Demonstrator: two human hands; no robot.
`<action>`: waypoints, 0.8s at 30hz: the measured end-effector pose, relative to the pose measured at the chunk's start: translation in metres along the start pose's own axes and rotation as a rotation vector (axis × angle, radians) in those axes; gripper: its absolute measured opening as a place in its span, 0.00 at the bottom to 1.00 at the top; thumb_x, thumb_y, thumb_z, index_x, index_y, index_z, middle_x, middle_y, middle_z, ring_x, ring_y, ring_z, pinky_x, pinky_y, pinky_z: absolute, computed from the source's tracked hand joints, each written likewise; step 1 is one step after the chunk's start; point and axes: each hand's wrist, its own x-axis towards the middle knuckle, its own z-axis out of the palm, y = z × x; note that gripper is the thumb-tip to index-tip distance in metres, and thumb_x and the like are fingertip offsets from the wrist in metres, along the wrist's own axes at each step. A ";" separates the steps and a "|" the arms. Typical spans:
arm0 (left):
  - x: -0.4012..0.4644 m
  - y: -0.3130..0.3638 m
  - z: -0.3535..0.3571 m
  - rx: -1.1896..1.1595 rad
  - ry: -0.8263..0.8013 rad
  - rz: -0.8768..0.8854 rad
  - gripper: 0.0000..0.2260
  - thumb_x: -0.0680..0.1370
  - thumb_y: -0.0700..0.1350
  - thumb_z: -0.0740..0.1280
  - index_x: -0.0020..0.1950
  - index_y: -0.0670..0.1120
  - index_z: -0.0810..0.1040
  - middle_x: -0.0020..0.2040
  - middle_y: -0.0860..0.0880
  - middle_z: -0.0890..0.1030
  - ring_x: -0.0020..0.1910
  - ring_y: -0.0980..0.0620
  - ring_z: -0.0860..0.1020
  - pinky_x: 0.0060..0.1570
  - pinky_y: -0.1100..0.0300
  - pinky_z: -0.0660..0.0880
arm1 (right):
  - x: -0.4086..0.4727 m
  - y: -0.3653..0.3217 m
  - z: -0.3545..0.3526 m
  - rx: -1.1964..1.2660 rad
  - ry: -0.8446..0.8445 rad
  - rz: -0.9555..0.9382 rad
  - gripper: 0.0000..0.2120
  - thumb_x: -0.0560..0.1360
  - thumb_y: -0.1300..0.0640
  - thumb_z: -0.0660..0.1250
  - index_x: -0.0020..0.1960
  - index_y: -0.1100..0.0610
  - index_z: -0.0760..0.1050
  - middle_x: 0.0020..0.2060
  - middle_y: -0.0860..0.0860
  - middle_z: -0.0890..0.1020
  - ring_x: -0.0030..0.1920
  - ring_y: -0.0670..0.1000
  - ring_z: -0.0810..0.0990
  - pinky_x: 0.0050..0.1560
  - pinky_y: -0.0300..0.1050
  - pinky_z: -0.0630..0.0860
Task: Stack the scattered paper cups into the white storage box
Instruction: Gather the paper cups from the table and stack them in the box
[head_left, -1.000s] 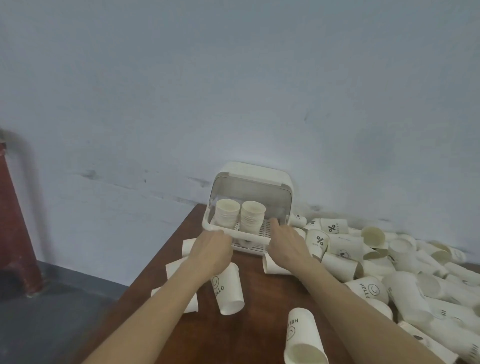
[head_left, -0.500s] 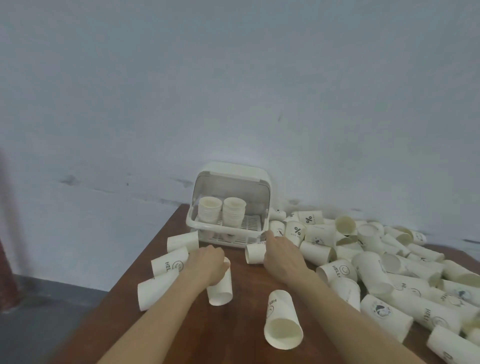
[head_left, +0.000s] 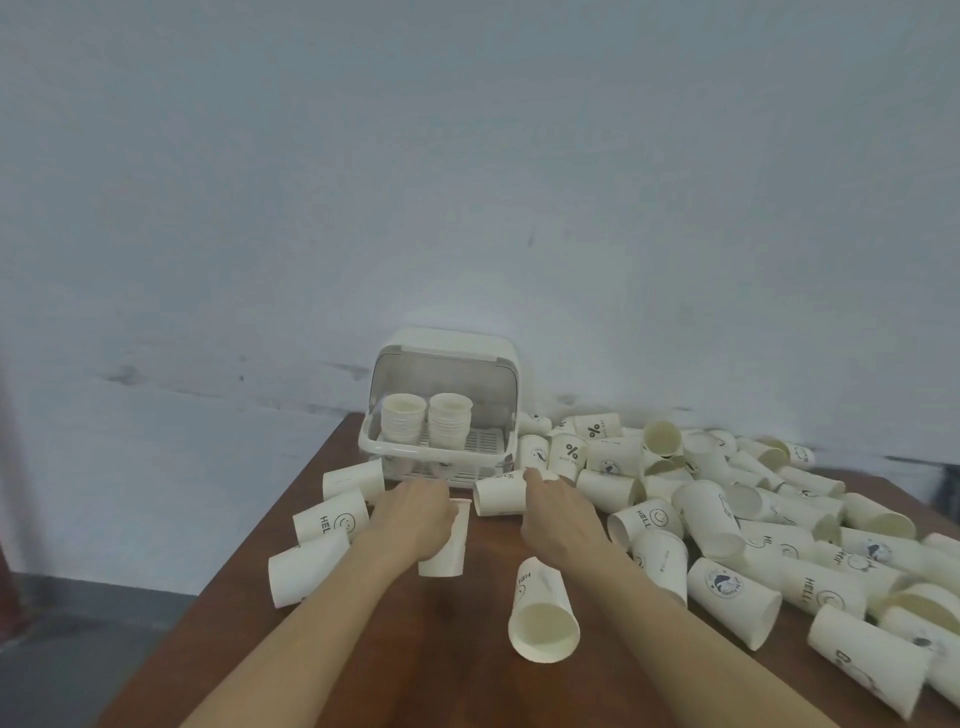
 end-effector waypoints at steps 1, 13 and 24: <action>-0.002 0.003 -0.002 -0.008 0.020 0.006 0.12 0.81 0.50 0.56 0.56 0.45 0.73 0.56 0.46 0.79 0.53 0.45 0.77 0.48 0.52 0.74 | -0.004 0.001 -0.001 0.008 0.002 0.001 0.20 0.73 0.64 0.56 0.65 0.59 0.65 0.53 0.57 0.78 0.55 0.58 0.75 0.40 0.47 0.67; -0.014 0.047 -0.015 -0.099 0.259 0.147 0.10 0.81 0.52 0.55 0.48 0.48 0.70 0.44 0.47 0.81 0.43 0.45 0.78 0.42 0.51 0.75 | -0.028 0.033 -0.025 0.017 -0.005 0.049 0.10 0.73 0.64 0.57 0.54 0.59 0.66 0.49 0.58 0.78 0.50 0.61 0.76 0.38 0.50 0.65; 0.010 0.109 -0.019 -0.138 0.307 0.265 0.10 0.82 0.52 0.53 0.48 0.47 0.68 0.45 0.47 0.80 0.45 0.43 0.78 0.42 0.51 0.73 | -0.018 0.099 -0.045 -0.003 0.010 0.156 0.10 0.73 0.64 0.58 0.55 0.58 0.67 0.47 0.56 0.77 0.48 0.59 0.76 0.39 0.49 0.68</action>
